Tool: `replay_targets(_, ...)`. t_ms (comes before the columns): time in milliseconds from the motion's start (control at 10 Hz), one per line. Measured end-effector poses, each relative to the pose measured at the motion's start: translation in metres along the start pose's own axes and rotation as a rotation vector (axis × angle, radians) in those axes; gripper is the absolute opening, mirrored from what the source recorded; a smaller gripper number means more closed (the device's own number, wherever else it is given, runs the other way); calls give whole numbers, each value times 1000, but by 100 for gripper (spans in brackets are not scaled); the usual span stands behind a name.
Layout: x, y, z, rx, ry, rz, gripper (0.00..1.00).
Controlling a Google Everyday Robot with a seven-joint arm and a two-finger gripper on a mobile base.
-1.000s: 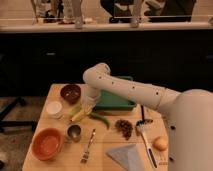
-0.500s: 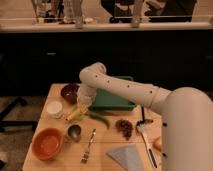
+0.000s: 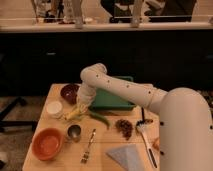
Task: Place banana in plastic cup
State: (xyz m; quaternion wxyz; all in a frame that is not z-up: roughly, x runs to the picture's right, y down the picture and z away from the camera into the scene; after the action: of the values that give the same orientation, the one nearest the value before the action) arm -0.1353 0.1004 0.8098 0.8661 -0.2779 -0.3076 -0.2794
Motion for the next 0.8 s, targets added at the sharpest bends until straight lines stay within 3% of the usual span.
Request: replay_targets(800, -2, -15, 6, -21, 15, 4, 0)
